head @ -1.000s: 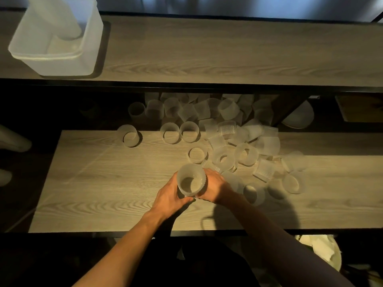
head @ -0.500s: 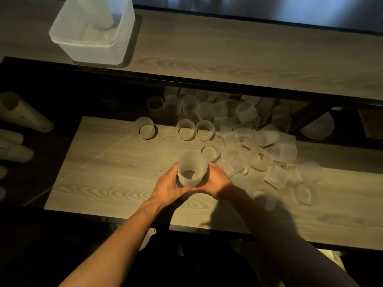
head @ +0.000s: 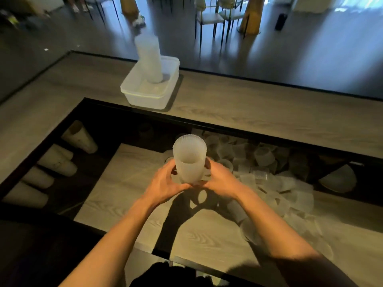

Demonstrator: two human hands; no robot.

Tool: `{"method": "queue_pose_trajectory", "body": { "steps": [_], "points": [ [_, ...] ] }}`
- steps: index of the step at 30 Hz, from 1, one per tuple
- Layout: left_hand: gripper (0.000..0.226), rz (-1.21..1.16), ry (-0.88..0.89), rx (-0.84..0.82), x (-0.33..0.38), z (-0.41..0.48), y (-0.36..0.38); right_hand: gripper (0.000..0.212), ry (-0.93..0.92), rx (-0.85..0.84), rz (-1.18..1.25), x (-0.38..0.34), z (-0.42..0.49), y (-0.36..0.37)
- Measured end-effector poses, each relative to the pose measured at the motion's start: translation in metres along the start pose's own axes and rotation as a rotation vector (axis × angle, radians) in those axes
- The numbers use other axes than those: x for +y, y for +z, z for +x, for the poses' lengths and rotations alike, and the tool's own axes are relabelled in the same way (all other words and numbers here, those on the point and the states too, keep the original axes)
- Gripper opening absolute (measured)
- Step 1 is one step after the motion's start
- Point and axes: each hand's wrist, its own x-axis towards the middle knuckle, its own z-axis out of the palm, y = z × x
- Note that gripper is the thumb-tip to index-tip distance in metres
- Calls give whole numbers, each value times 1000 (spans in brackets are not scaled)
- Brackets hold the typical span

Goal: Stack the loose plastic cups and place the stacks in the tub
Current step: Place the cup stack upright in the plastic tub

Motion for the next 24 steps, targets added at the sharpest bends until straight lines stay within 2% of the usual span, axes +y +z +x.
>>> {"method": "queue_pose_trajectory", "body": {
  "steps": [8, 16, 24],
  "points": [
    [88, 30, 159, 133, 35, 28, -82, 89, -108, 4, 28, -75, 30, -43],
    [90, 3, 201, 147, 46, 58, -151, 81, -180, 112, -12, -137, 64, -60],
    [83, 36, 317, 126, 66, 120, -215, 75, -258, 215, -49, -194, 99, -95]
  ]
}}
